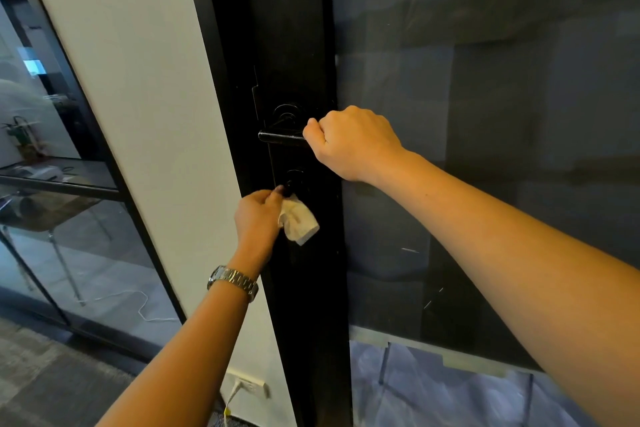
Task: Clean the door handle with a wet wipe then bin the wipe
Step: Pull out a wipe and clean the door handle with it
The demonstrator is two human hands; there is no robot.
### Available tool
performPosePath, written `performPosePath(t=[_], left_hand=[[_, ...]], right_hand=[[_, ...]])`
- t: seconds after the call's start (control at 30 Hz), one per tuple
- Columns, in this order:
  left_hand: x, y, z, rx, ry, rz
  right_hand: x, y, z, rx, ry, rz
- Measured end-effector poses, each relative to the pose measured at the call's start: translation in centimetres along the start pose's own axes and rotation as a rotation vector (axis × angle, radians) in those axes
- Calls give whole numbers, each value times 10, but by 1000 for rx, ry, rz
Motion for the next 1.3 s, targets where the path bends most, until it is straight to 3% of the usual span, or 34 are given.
performPosePath(t=[0.1,0.23,0.33,0.47,0.53,0.63,0.7,0.8,0.9,1.03,1.1,1.23,1.3], left_hand=[[-1,2,-8,35,3,-130],[20,3,-17,240,363,182],[22,3,-15,269,415,271],[28,2,-15,215,270,162],[22,4,-7,166,75,65],[3,10,-1,11,-302,-262],[-4,15,-5,-101,-398,-356],[2,6,-3,42,-219,-272],[32,-4,-13,215,230,-15],[36,16,-30,-29,865,495],[28,16,-26,-30,919,507],[40,-2,-8,147,683,289],[44,-5,-5,76,671,286]], right_hand=[[1,0,0,3,3,-3],[1,0,0,0,4,-1],[1,0,0,-4,3,1],[1,0,0,2,4,5],[0,0,0,2,8,6],[0,0,-1,-3,11,13],[1,0,0,-3,8,13],[2,0,0,-2,5,14],[2,0,0,1,7,16],[1,1,1,11,11,13],[2,1,1,16,11,11],[2,1,1,13,2,11],[2,1,1,11,3,11]])
Point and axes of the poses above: each hand's wrist, its own z-axis towards the middle knuckle, its own y-axis out of the palm, x = y × z, the point moved 3 cm from there along z, towards the middle knuckle, and after that the axes turned 14 degrees about z, right-handed, at the moved point
